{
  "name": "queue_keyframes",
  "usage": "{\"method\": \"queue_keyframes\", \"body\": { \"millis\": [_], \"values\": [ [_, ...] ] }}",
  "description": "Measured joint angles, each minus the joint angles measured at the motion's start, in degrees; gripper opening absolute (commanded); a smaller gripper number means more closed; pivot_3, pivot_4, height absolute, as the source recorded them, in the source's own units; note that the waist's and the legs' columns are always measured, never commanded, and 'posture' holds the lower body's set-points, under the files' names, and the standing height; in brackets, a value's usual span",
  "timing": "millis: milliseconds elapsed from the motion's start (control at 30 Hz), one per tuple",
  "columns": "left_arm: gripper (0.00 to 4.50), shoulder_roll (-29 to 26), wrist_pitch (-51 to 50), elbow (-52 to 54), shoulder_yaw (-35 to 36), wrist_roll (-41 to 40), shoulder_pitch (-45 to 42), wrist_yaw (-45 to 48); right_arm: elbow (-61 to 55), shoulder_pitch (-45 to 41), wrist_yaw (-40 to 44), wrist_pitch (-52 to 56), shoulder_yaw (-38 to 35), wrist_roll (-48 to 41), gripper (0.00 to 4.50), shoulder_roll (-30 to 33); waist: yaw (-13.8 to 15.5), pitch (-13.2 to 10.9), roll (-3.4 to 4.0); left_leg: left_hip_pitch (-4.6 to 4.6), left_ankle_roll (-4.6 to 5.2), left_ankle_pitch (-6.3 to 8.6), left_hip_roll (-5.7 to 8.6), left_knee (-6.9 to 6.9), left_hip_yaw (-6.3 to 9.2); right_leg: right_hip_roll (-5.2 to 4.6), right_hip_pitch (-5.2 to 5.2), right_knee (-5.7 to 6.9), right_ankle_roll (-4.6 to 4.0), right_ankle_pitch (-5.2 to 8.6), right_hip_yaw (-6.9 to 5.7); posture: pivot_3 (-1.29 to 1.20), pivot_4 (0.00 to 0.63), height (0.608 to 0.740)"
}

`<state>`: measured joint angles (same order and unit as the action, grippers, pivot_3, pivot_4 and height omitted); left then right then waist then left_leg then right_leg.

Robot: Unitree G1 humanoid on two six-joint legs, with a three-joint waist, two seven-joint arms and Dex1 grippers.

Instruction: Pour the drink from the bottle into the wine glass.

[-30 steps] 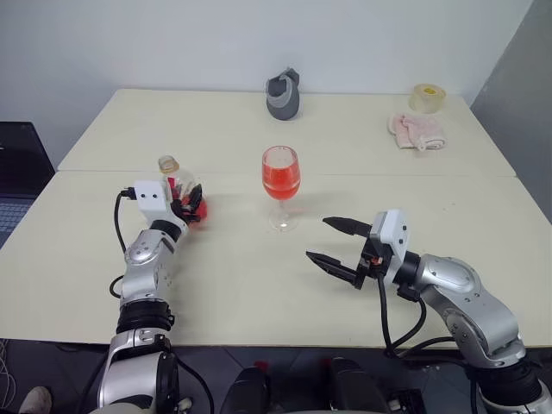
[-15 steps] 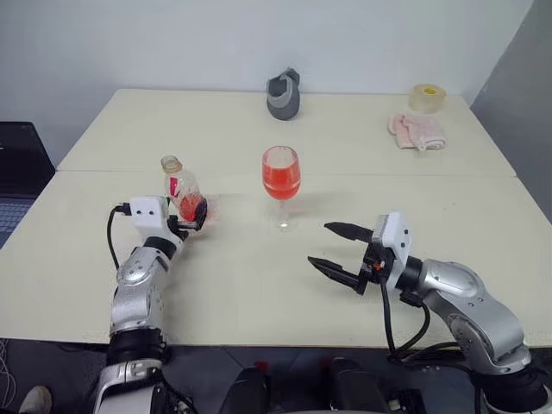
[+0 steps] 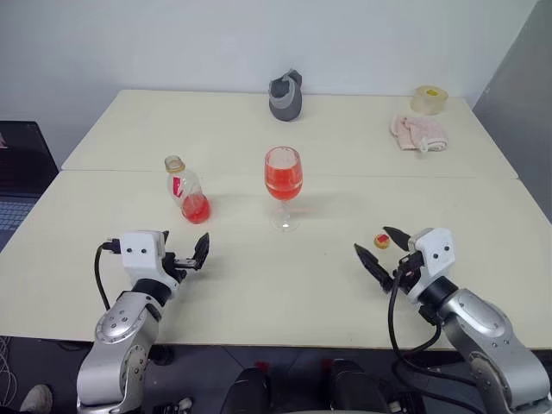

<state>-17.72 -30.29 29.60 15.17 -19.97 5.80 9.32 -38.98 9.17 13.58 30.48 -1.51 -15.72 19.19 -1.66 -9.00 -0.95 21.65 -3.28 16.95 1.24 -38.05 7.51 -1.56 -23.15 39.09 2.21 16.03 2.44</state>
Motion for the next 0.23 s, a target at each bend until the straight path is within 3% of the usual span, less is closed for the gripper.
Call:
{"method": "queue_keyframes", "body": {
  "millis": [233],
  "values": [
    [4.48,2.2,-2.9,4.4,-3.2,0.6,1.8,-2.5,-3.0,4.2,-6.7,0.8,4.1,5.5,3.88,-4.8,-0.1,0.0,0.03,-0.06,0.0,0.01,0.02,0.05,-0.08,0.1,0.0,-0.02,0.0,0.0,0.05,0.0,0.15,0.74]
  ]
}}
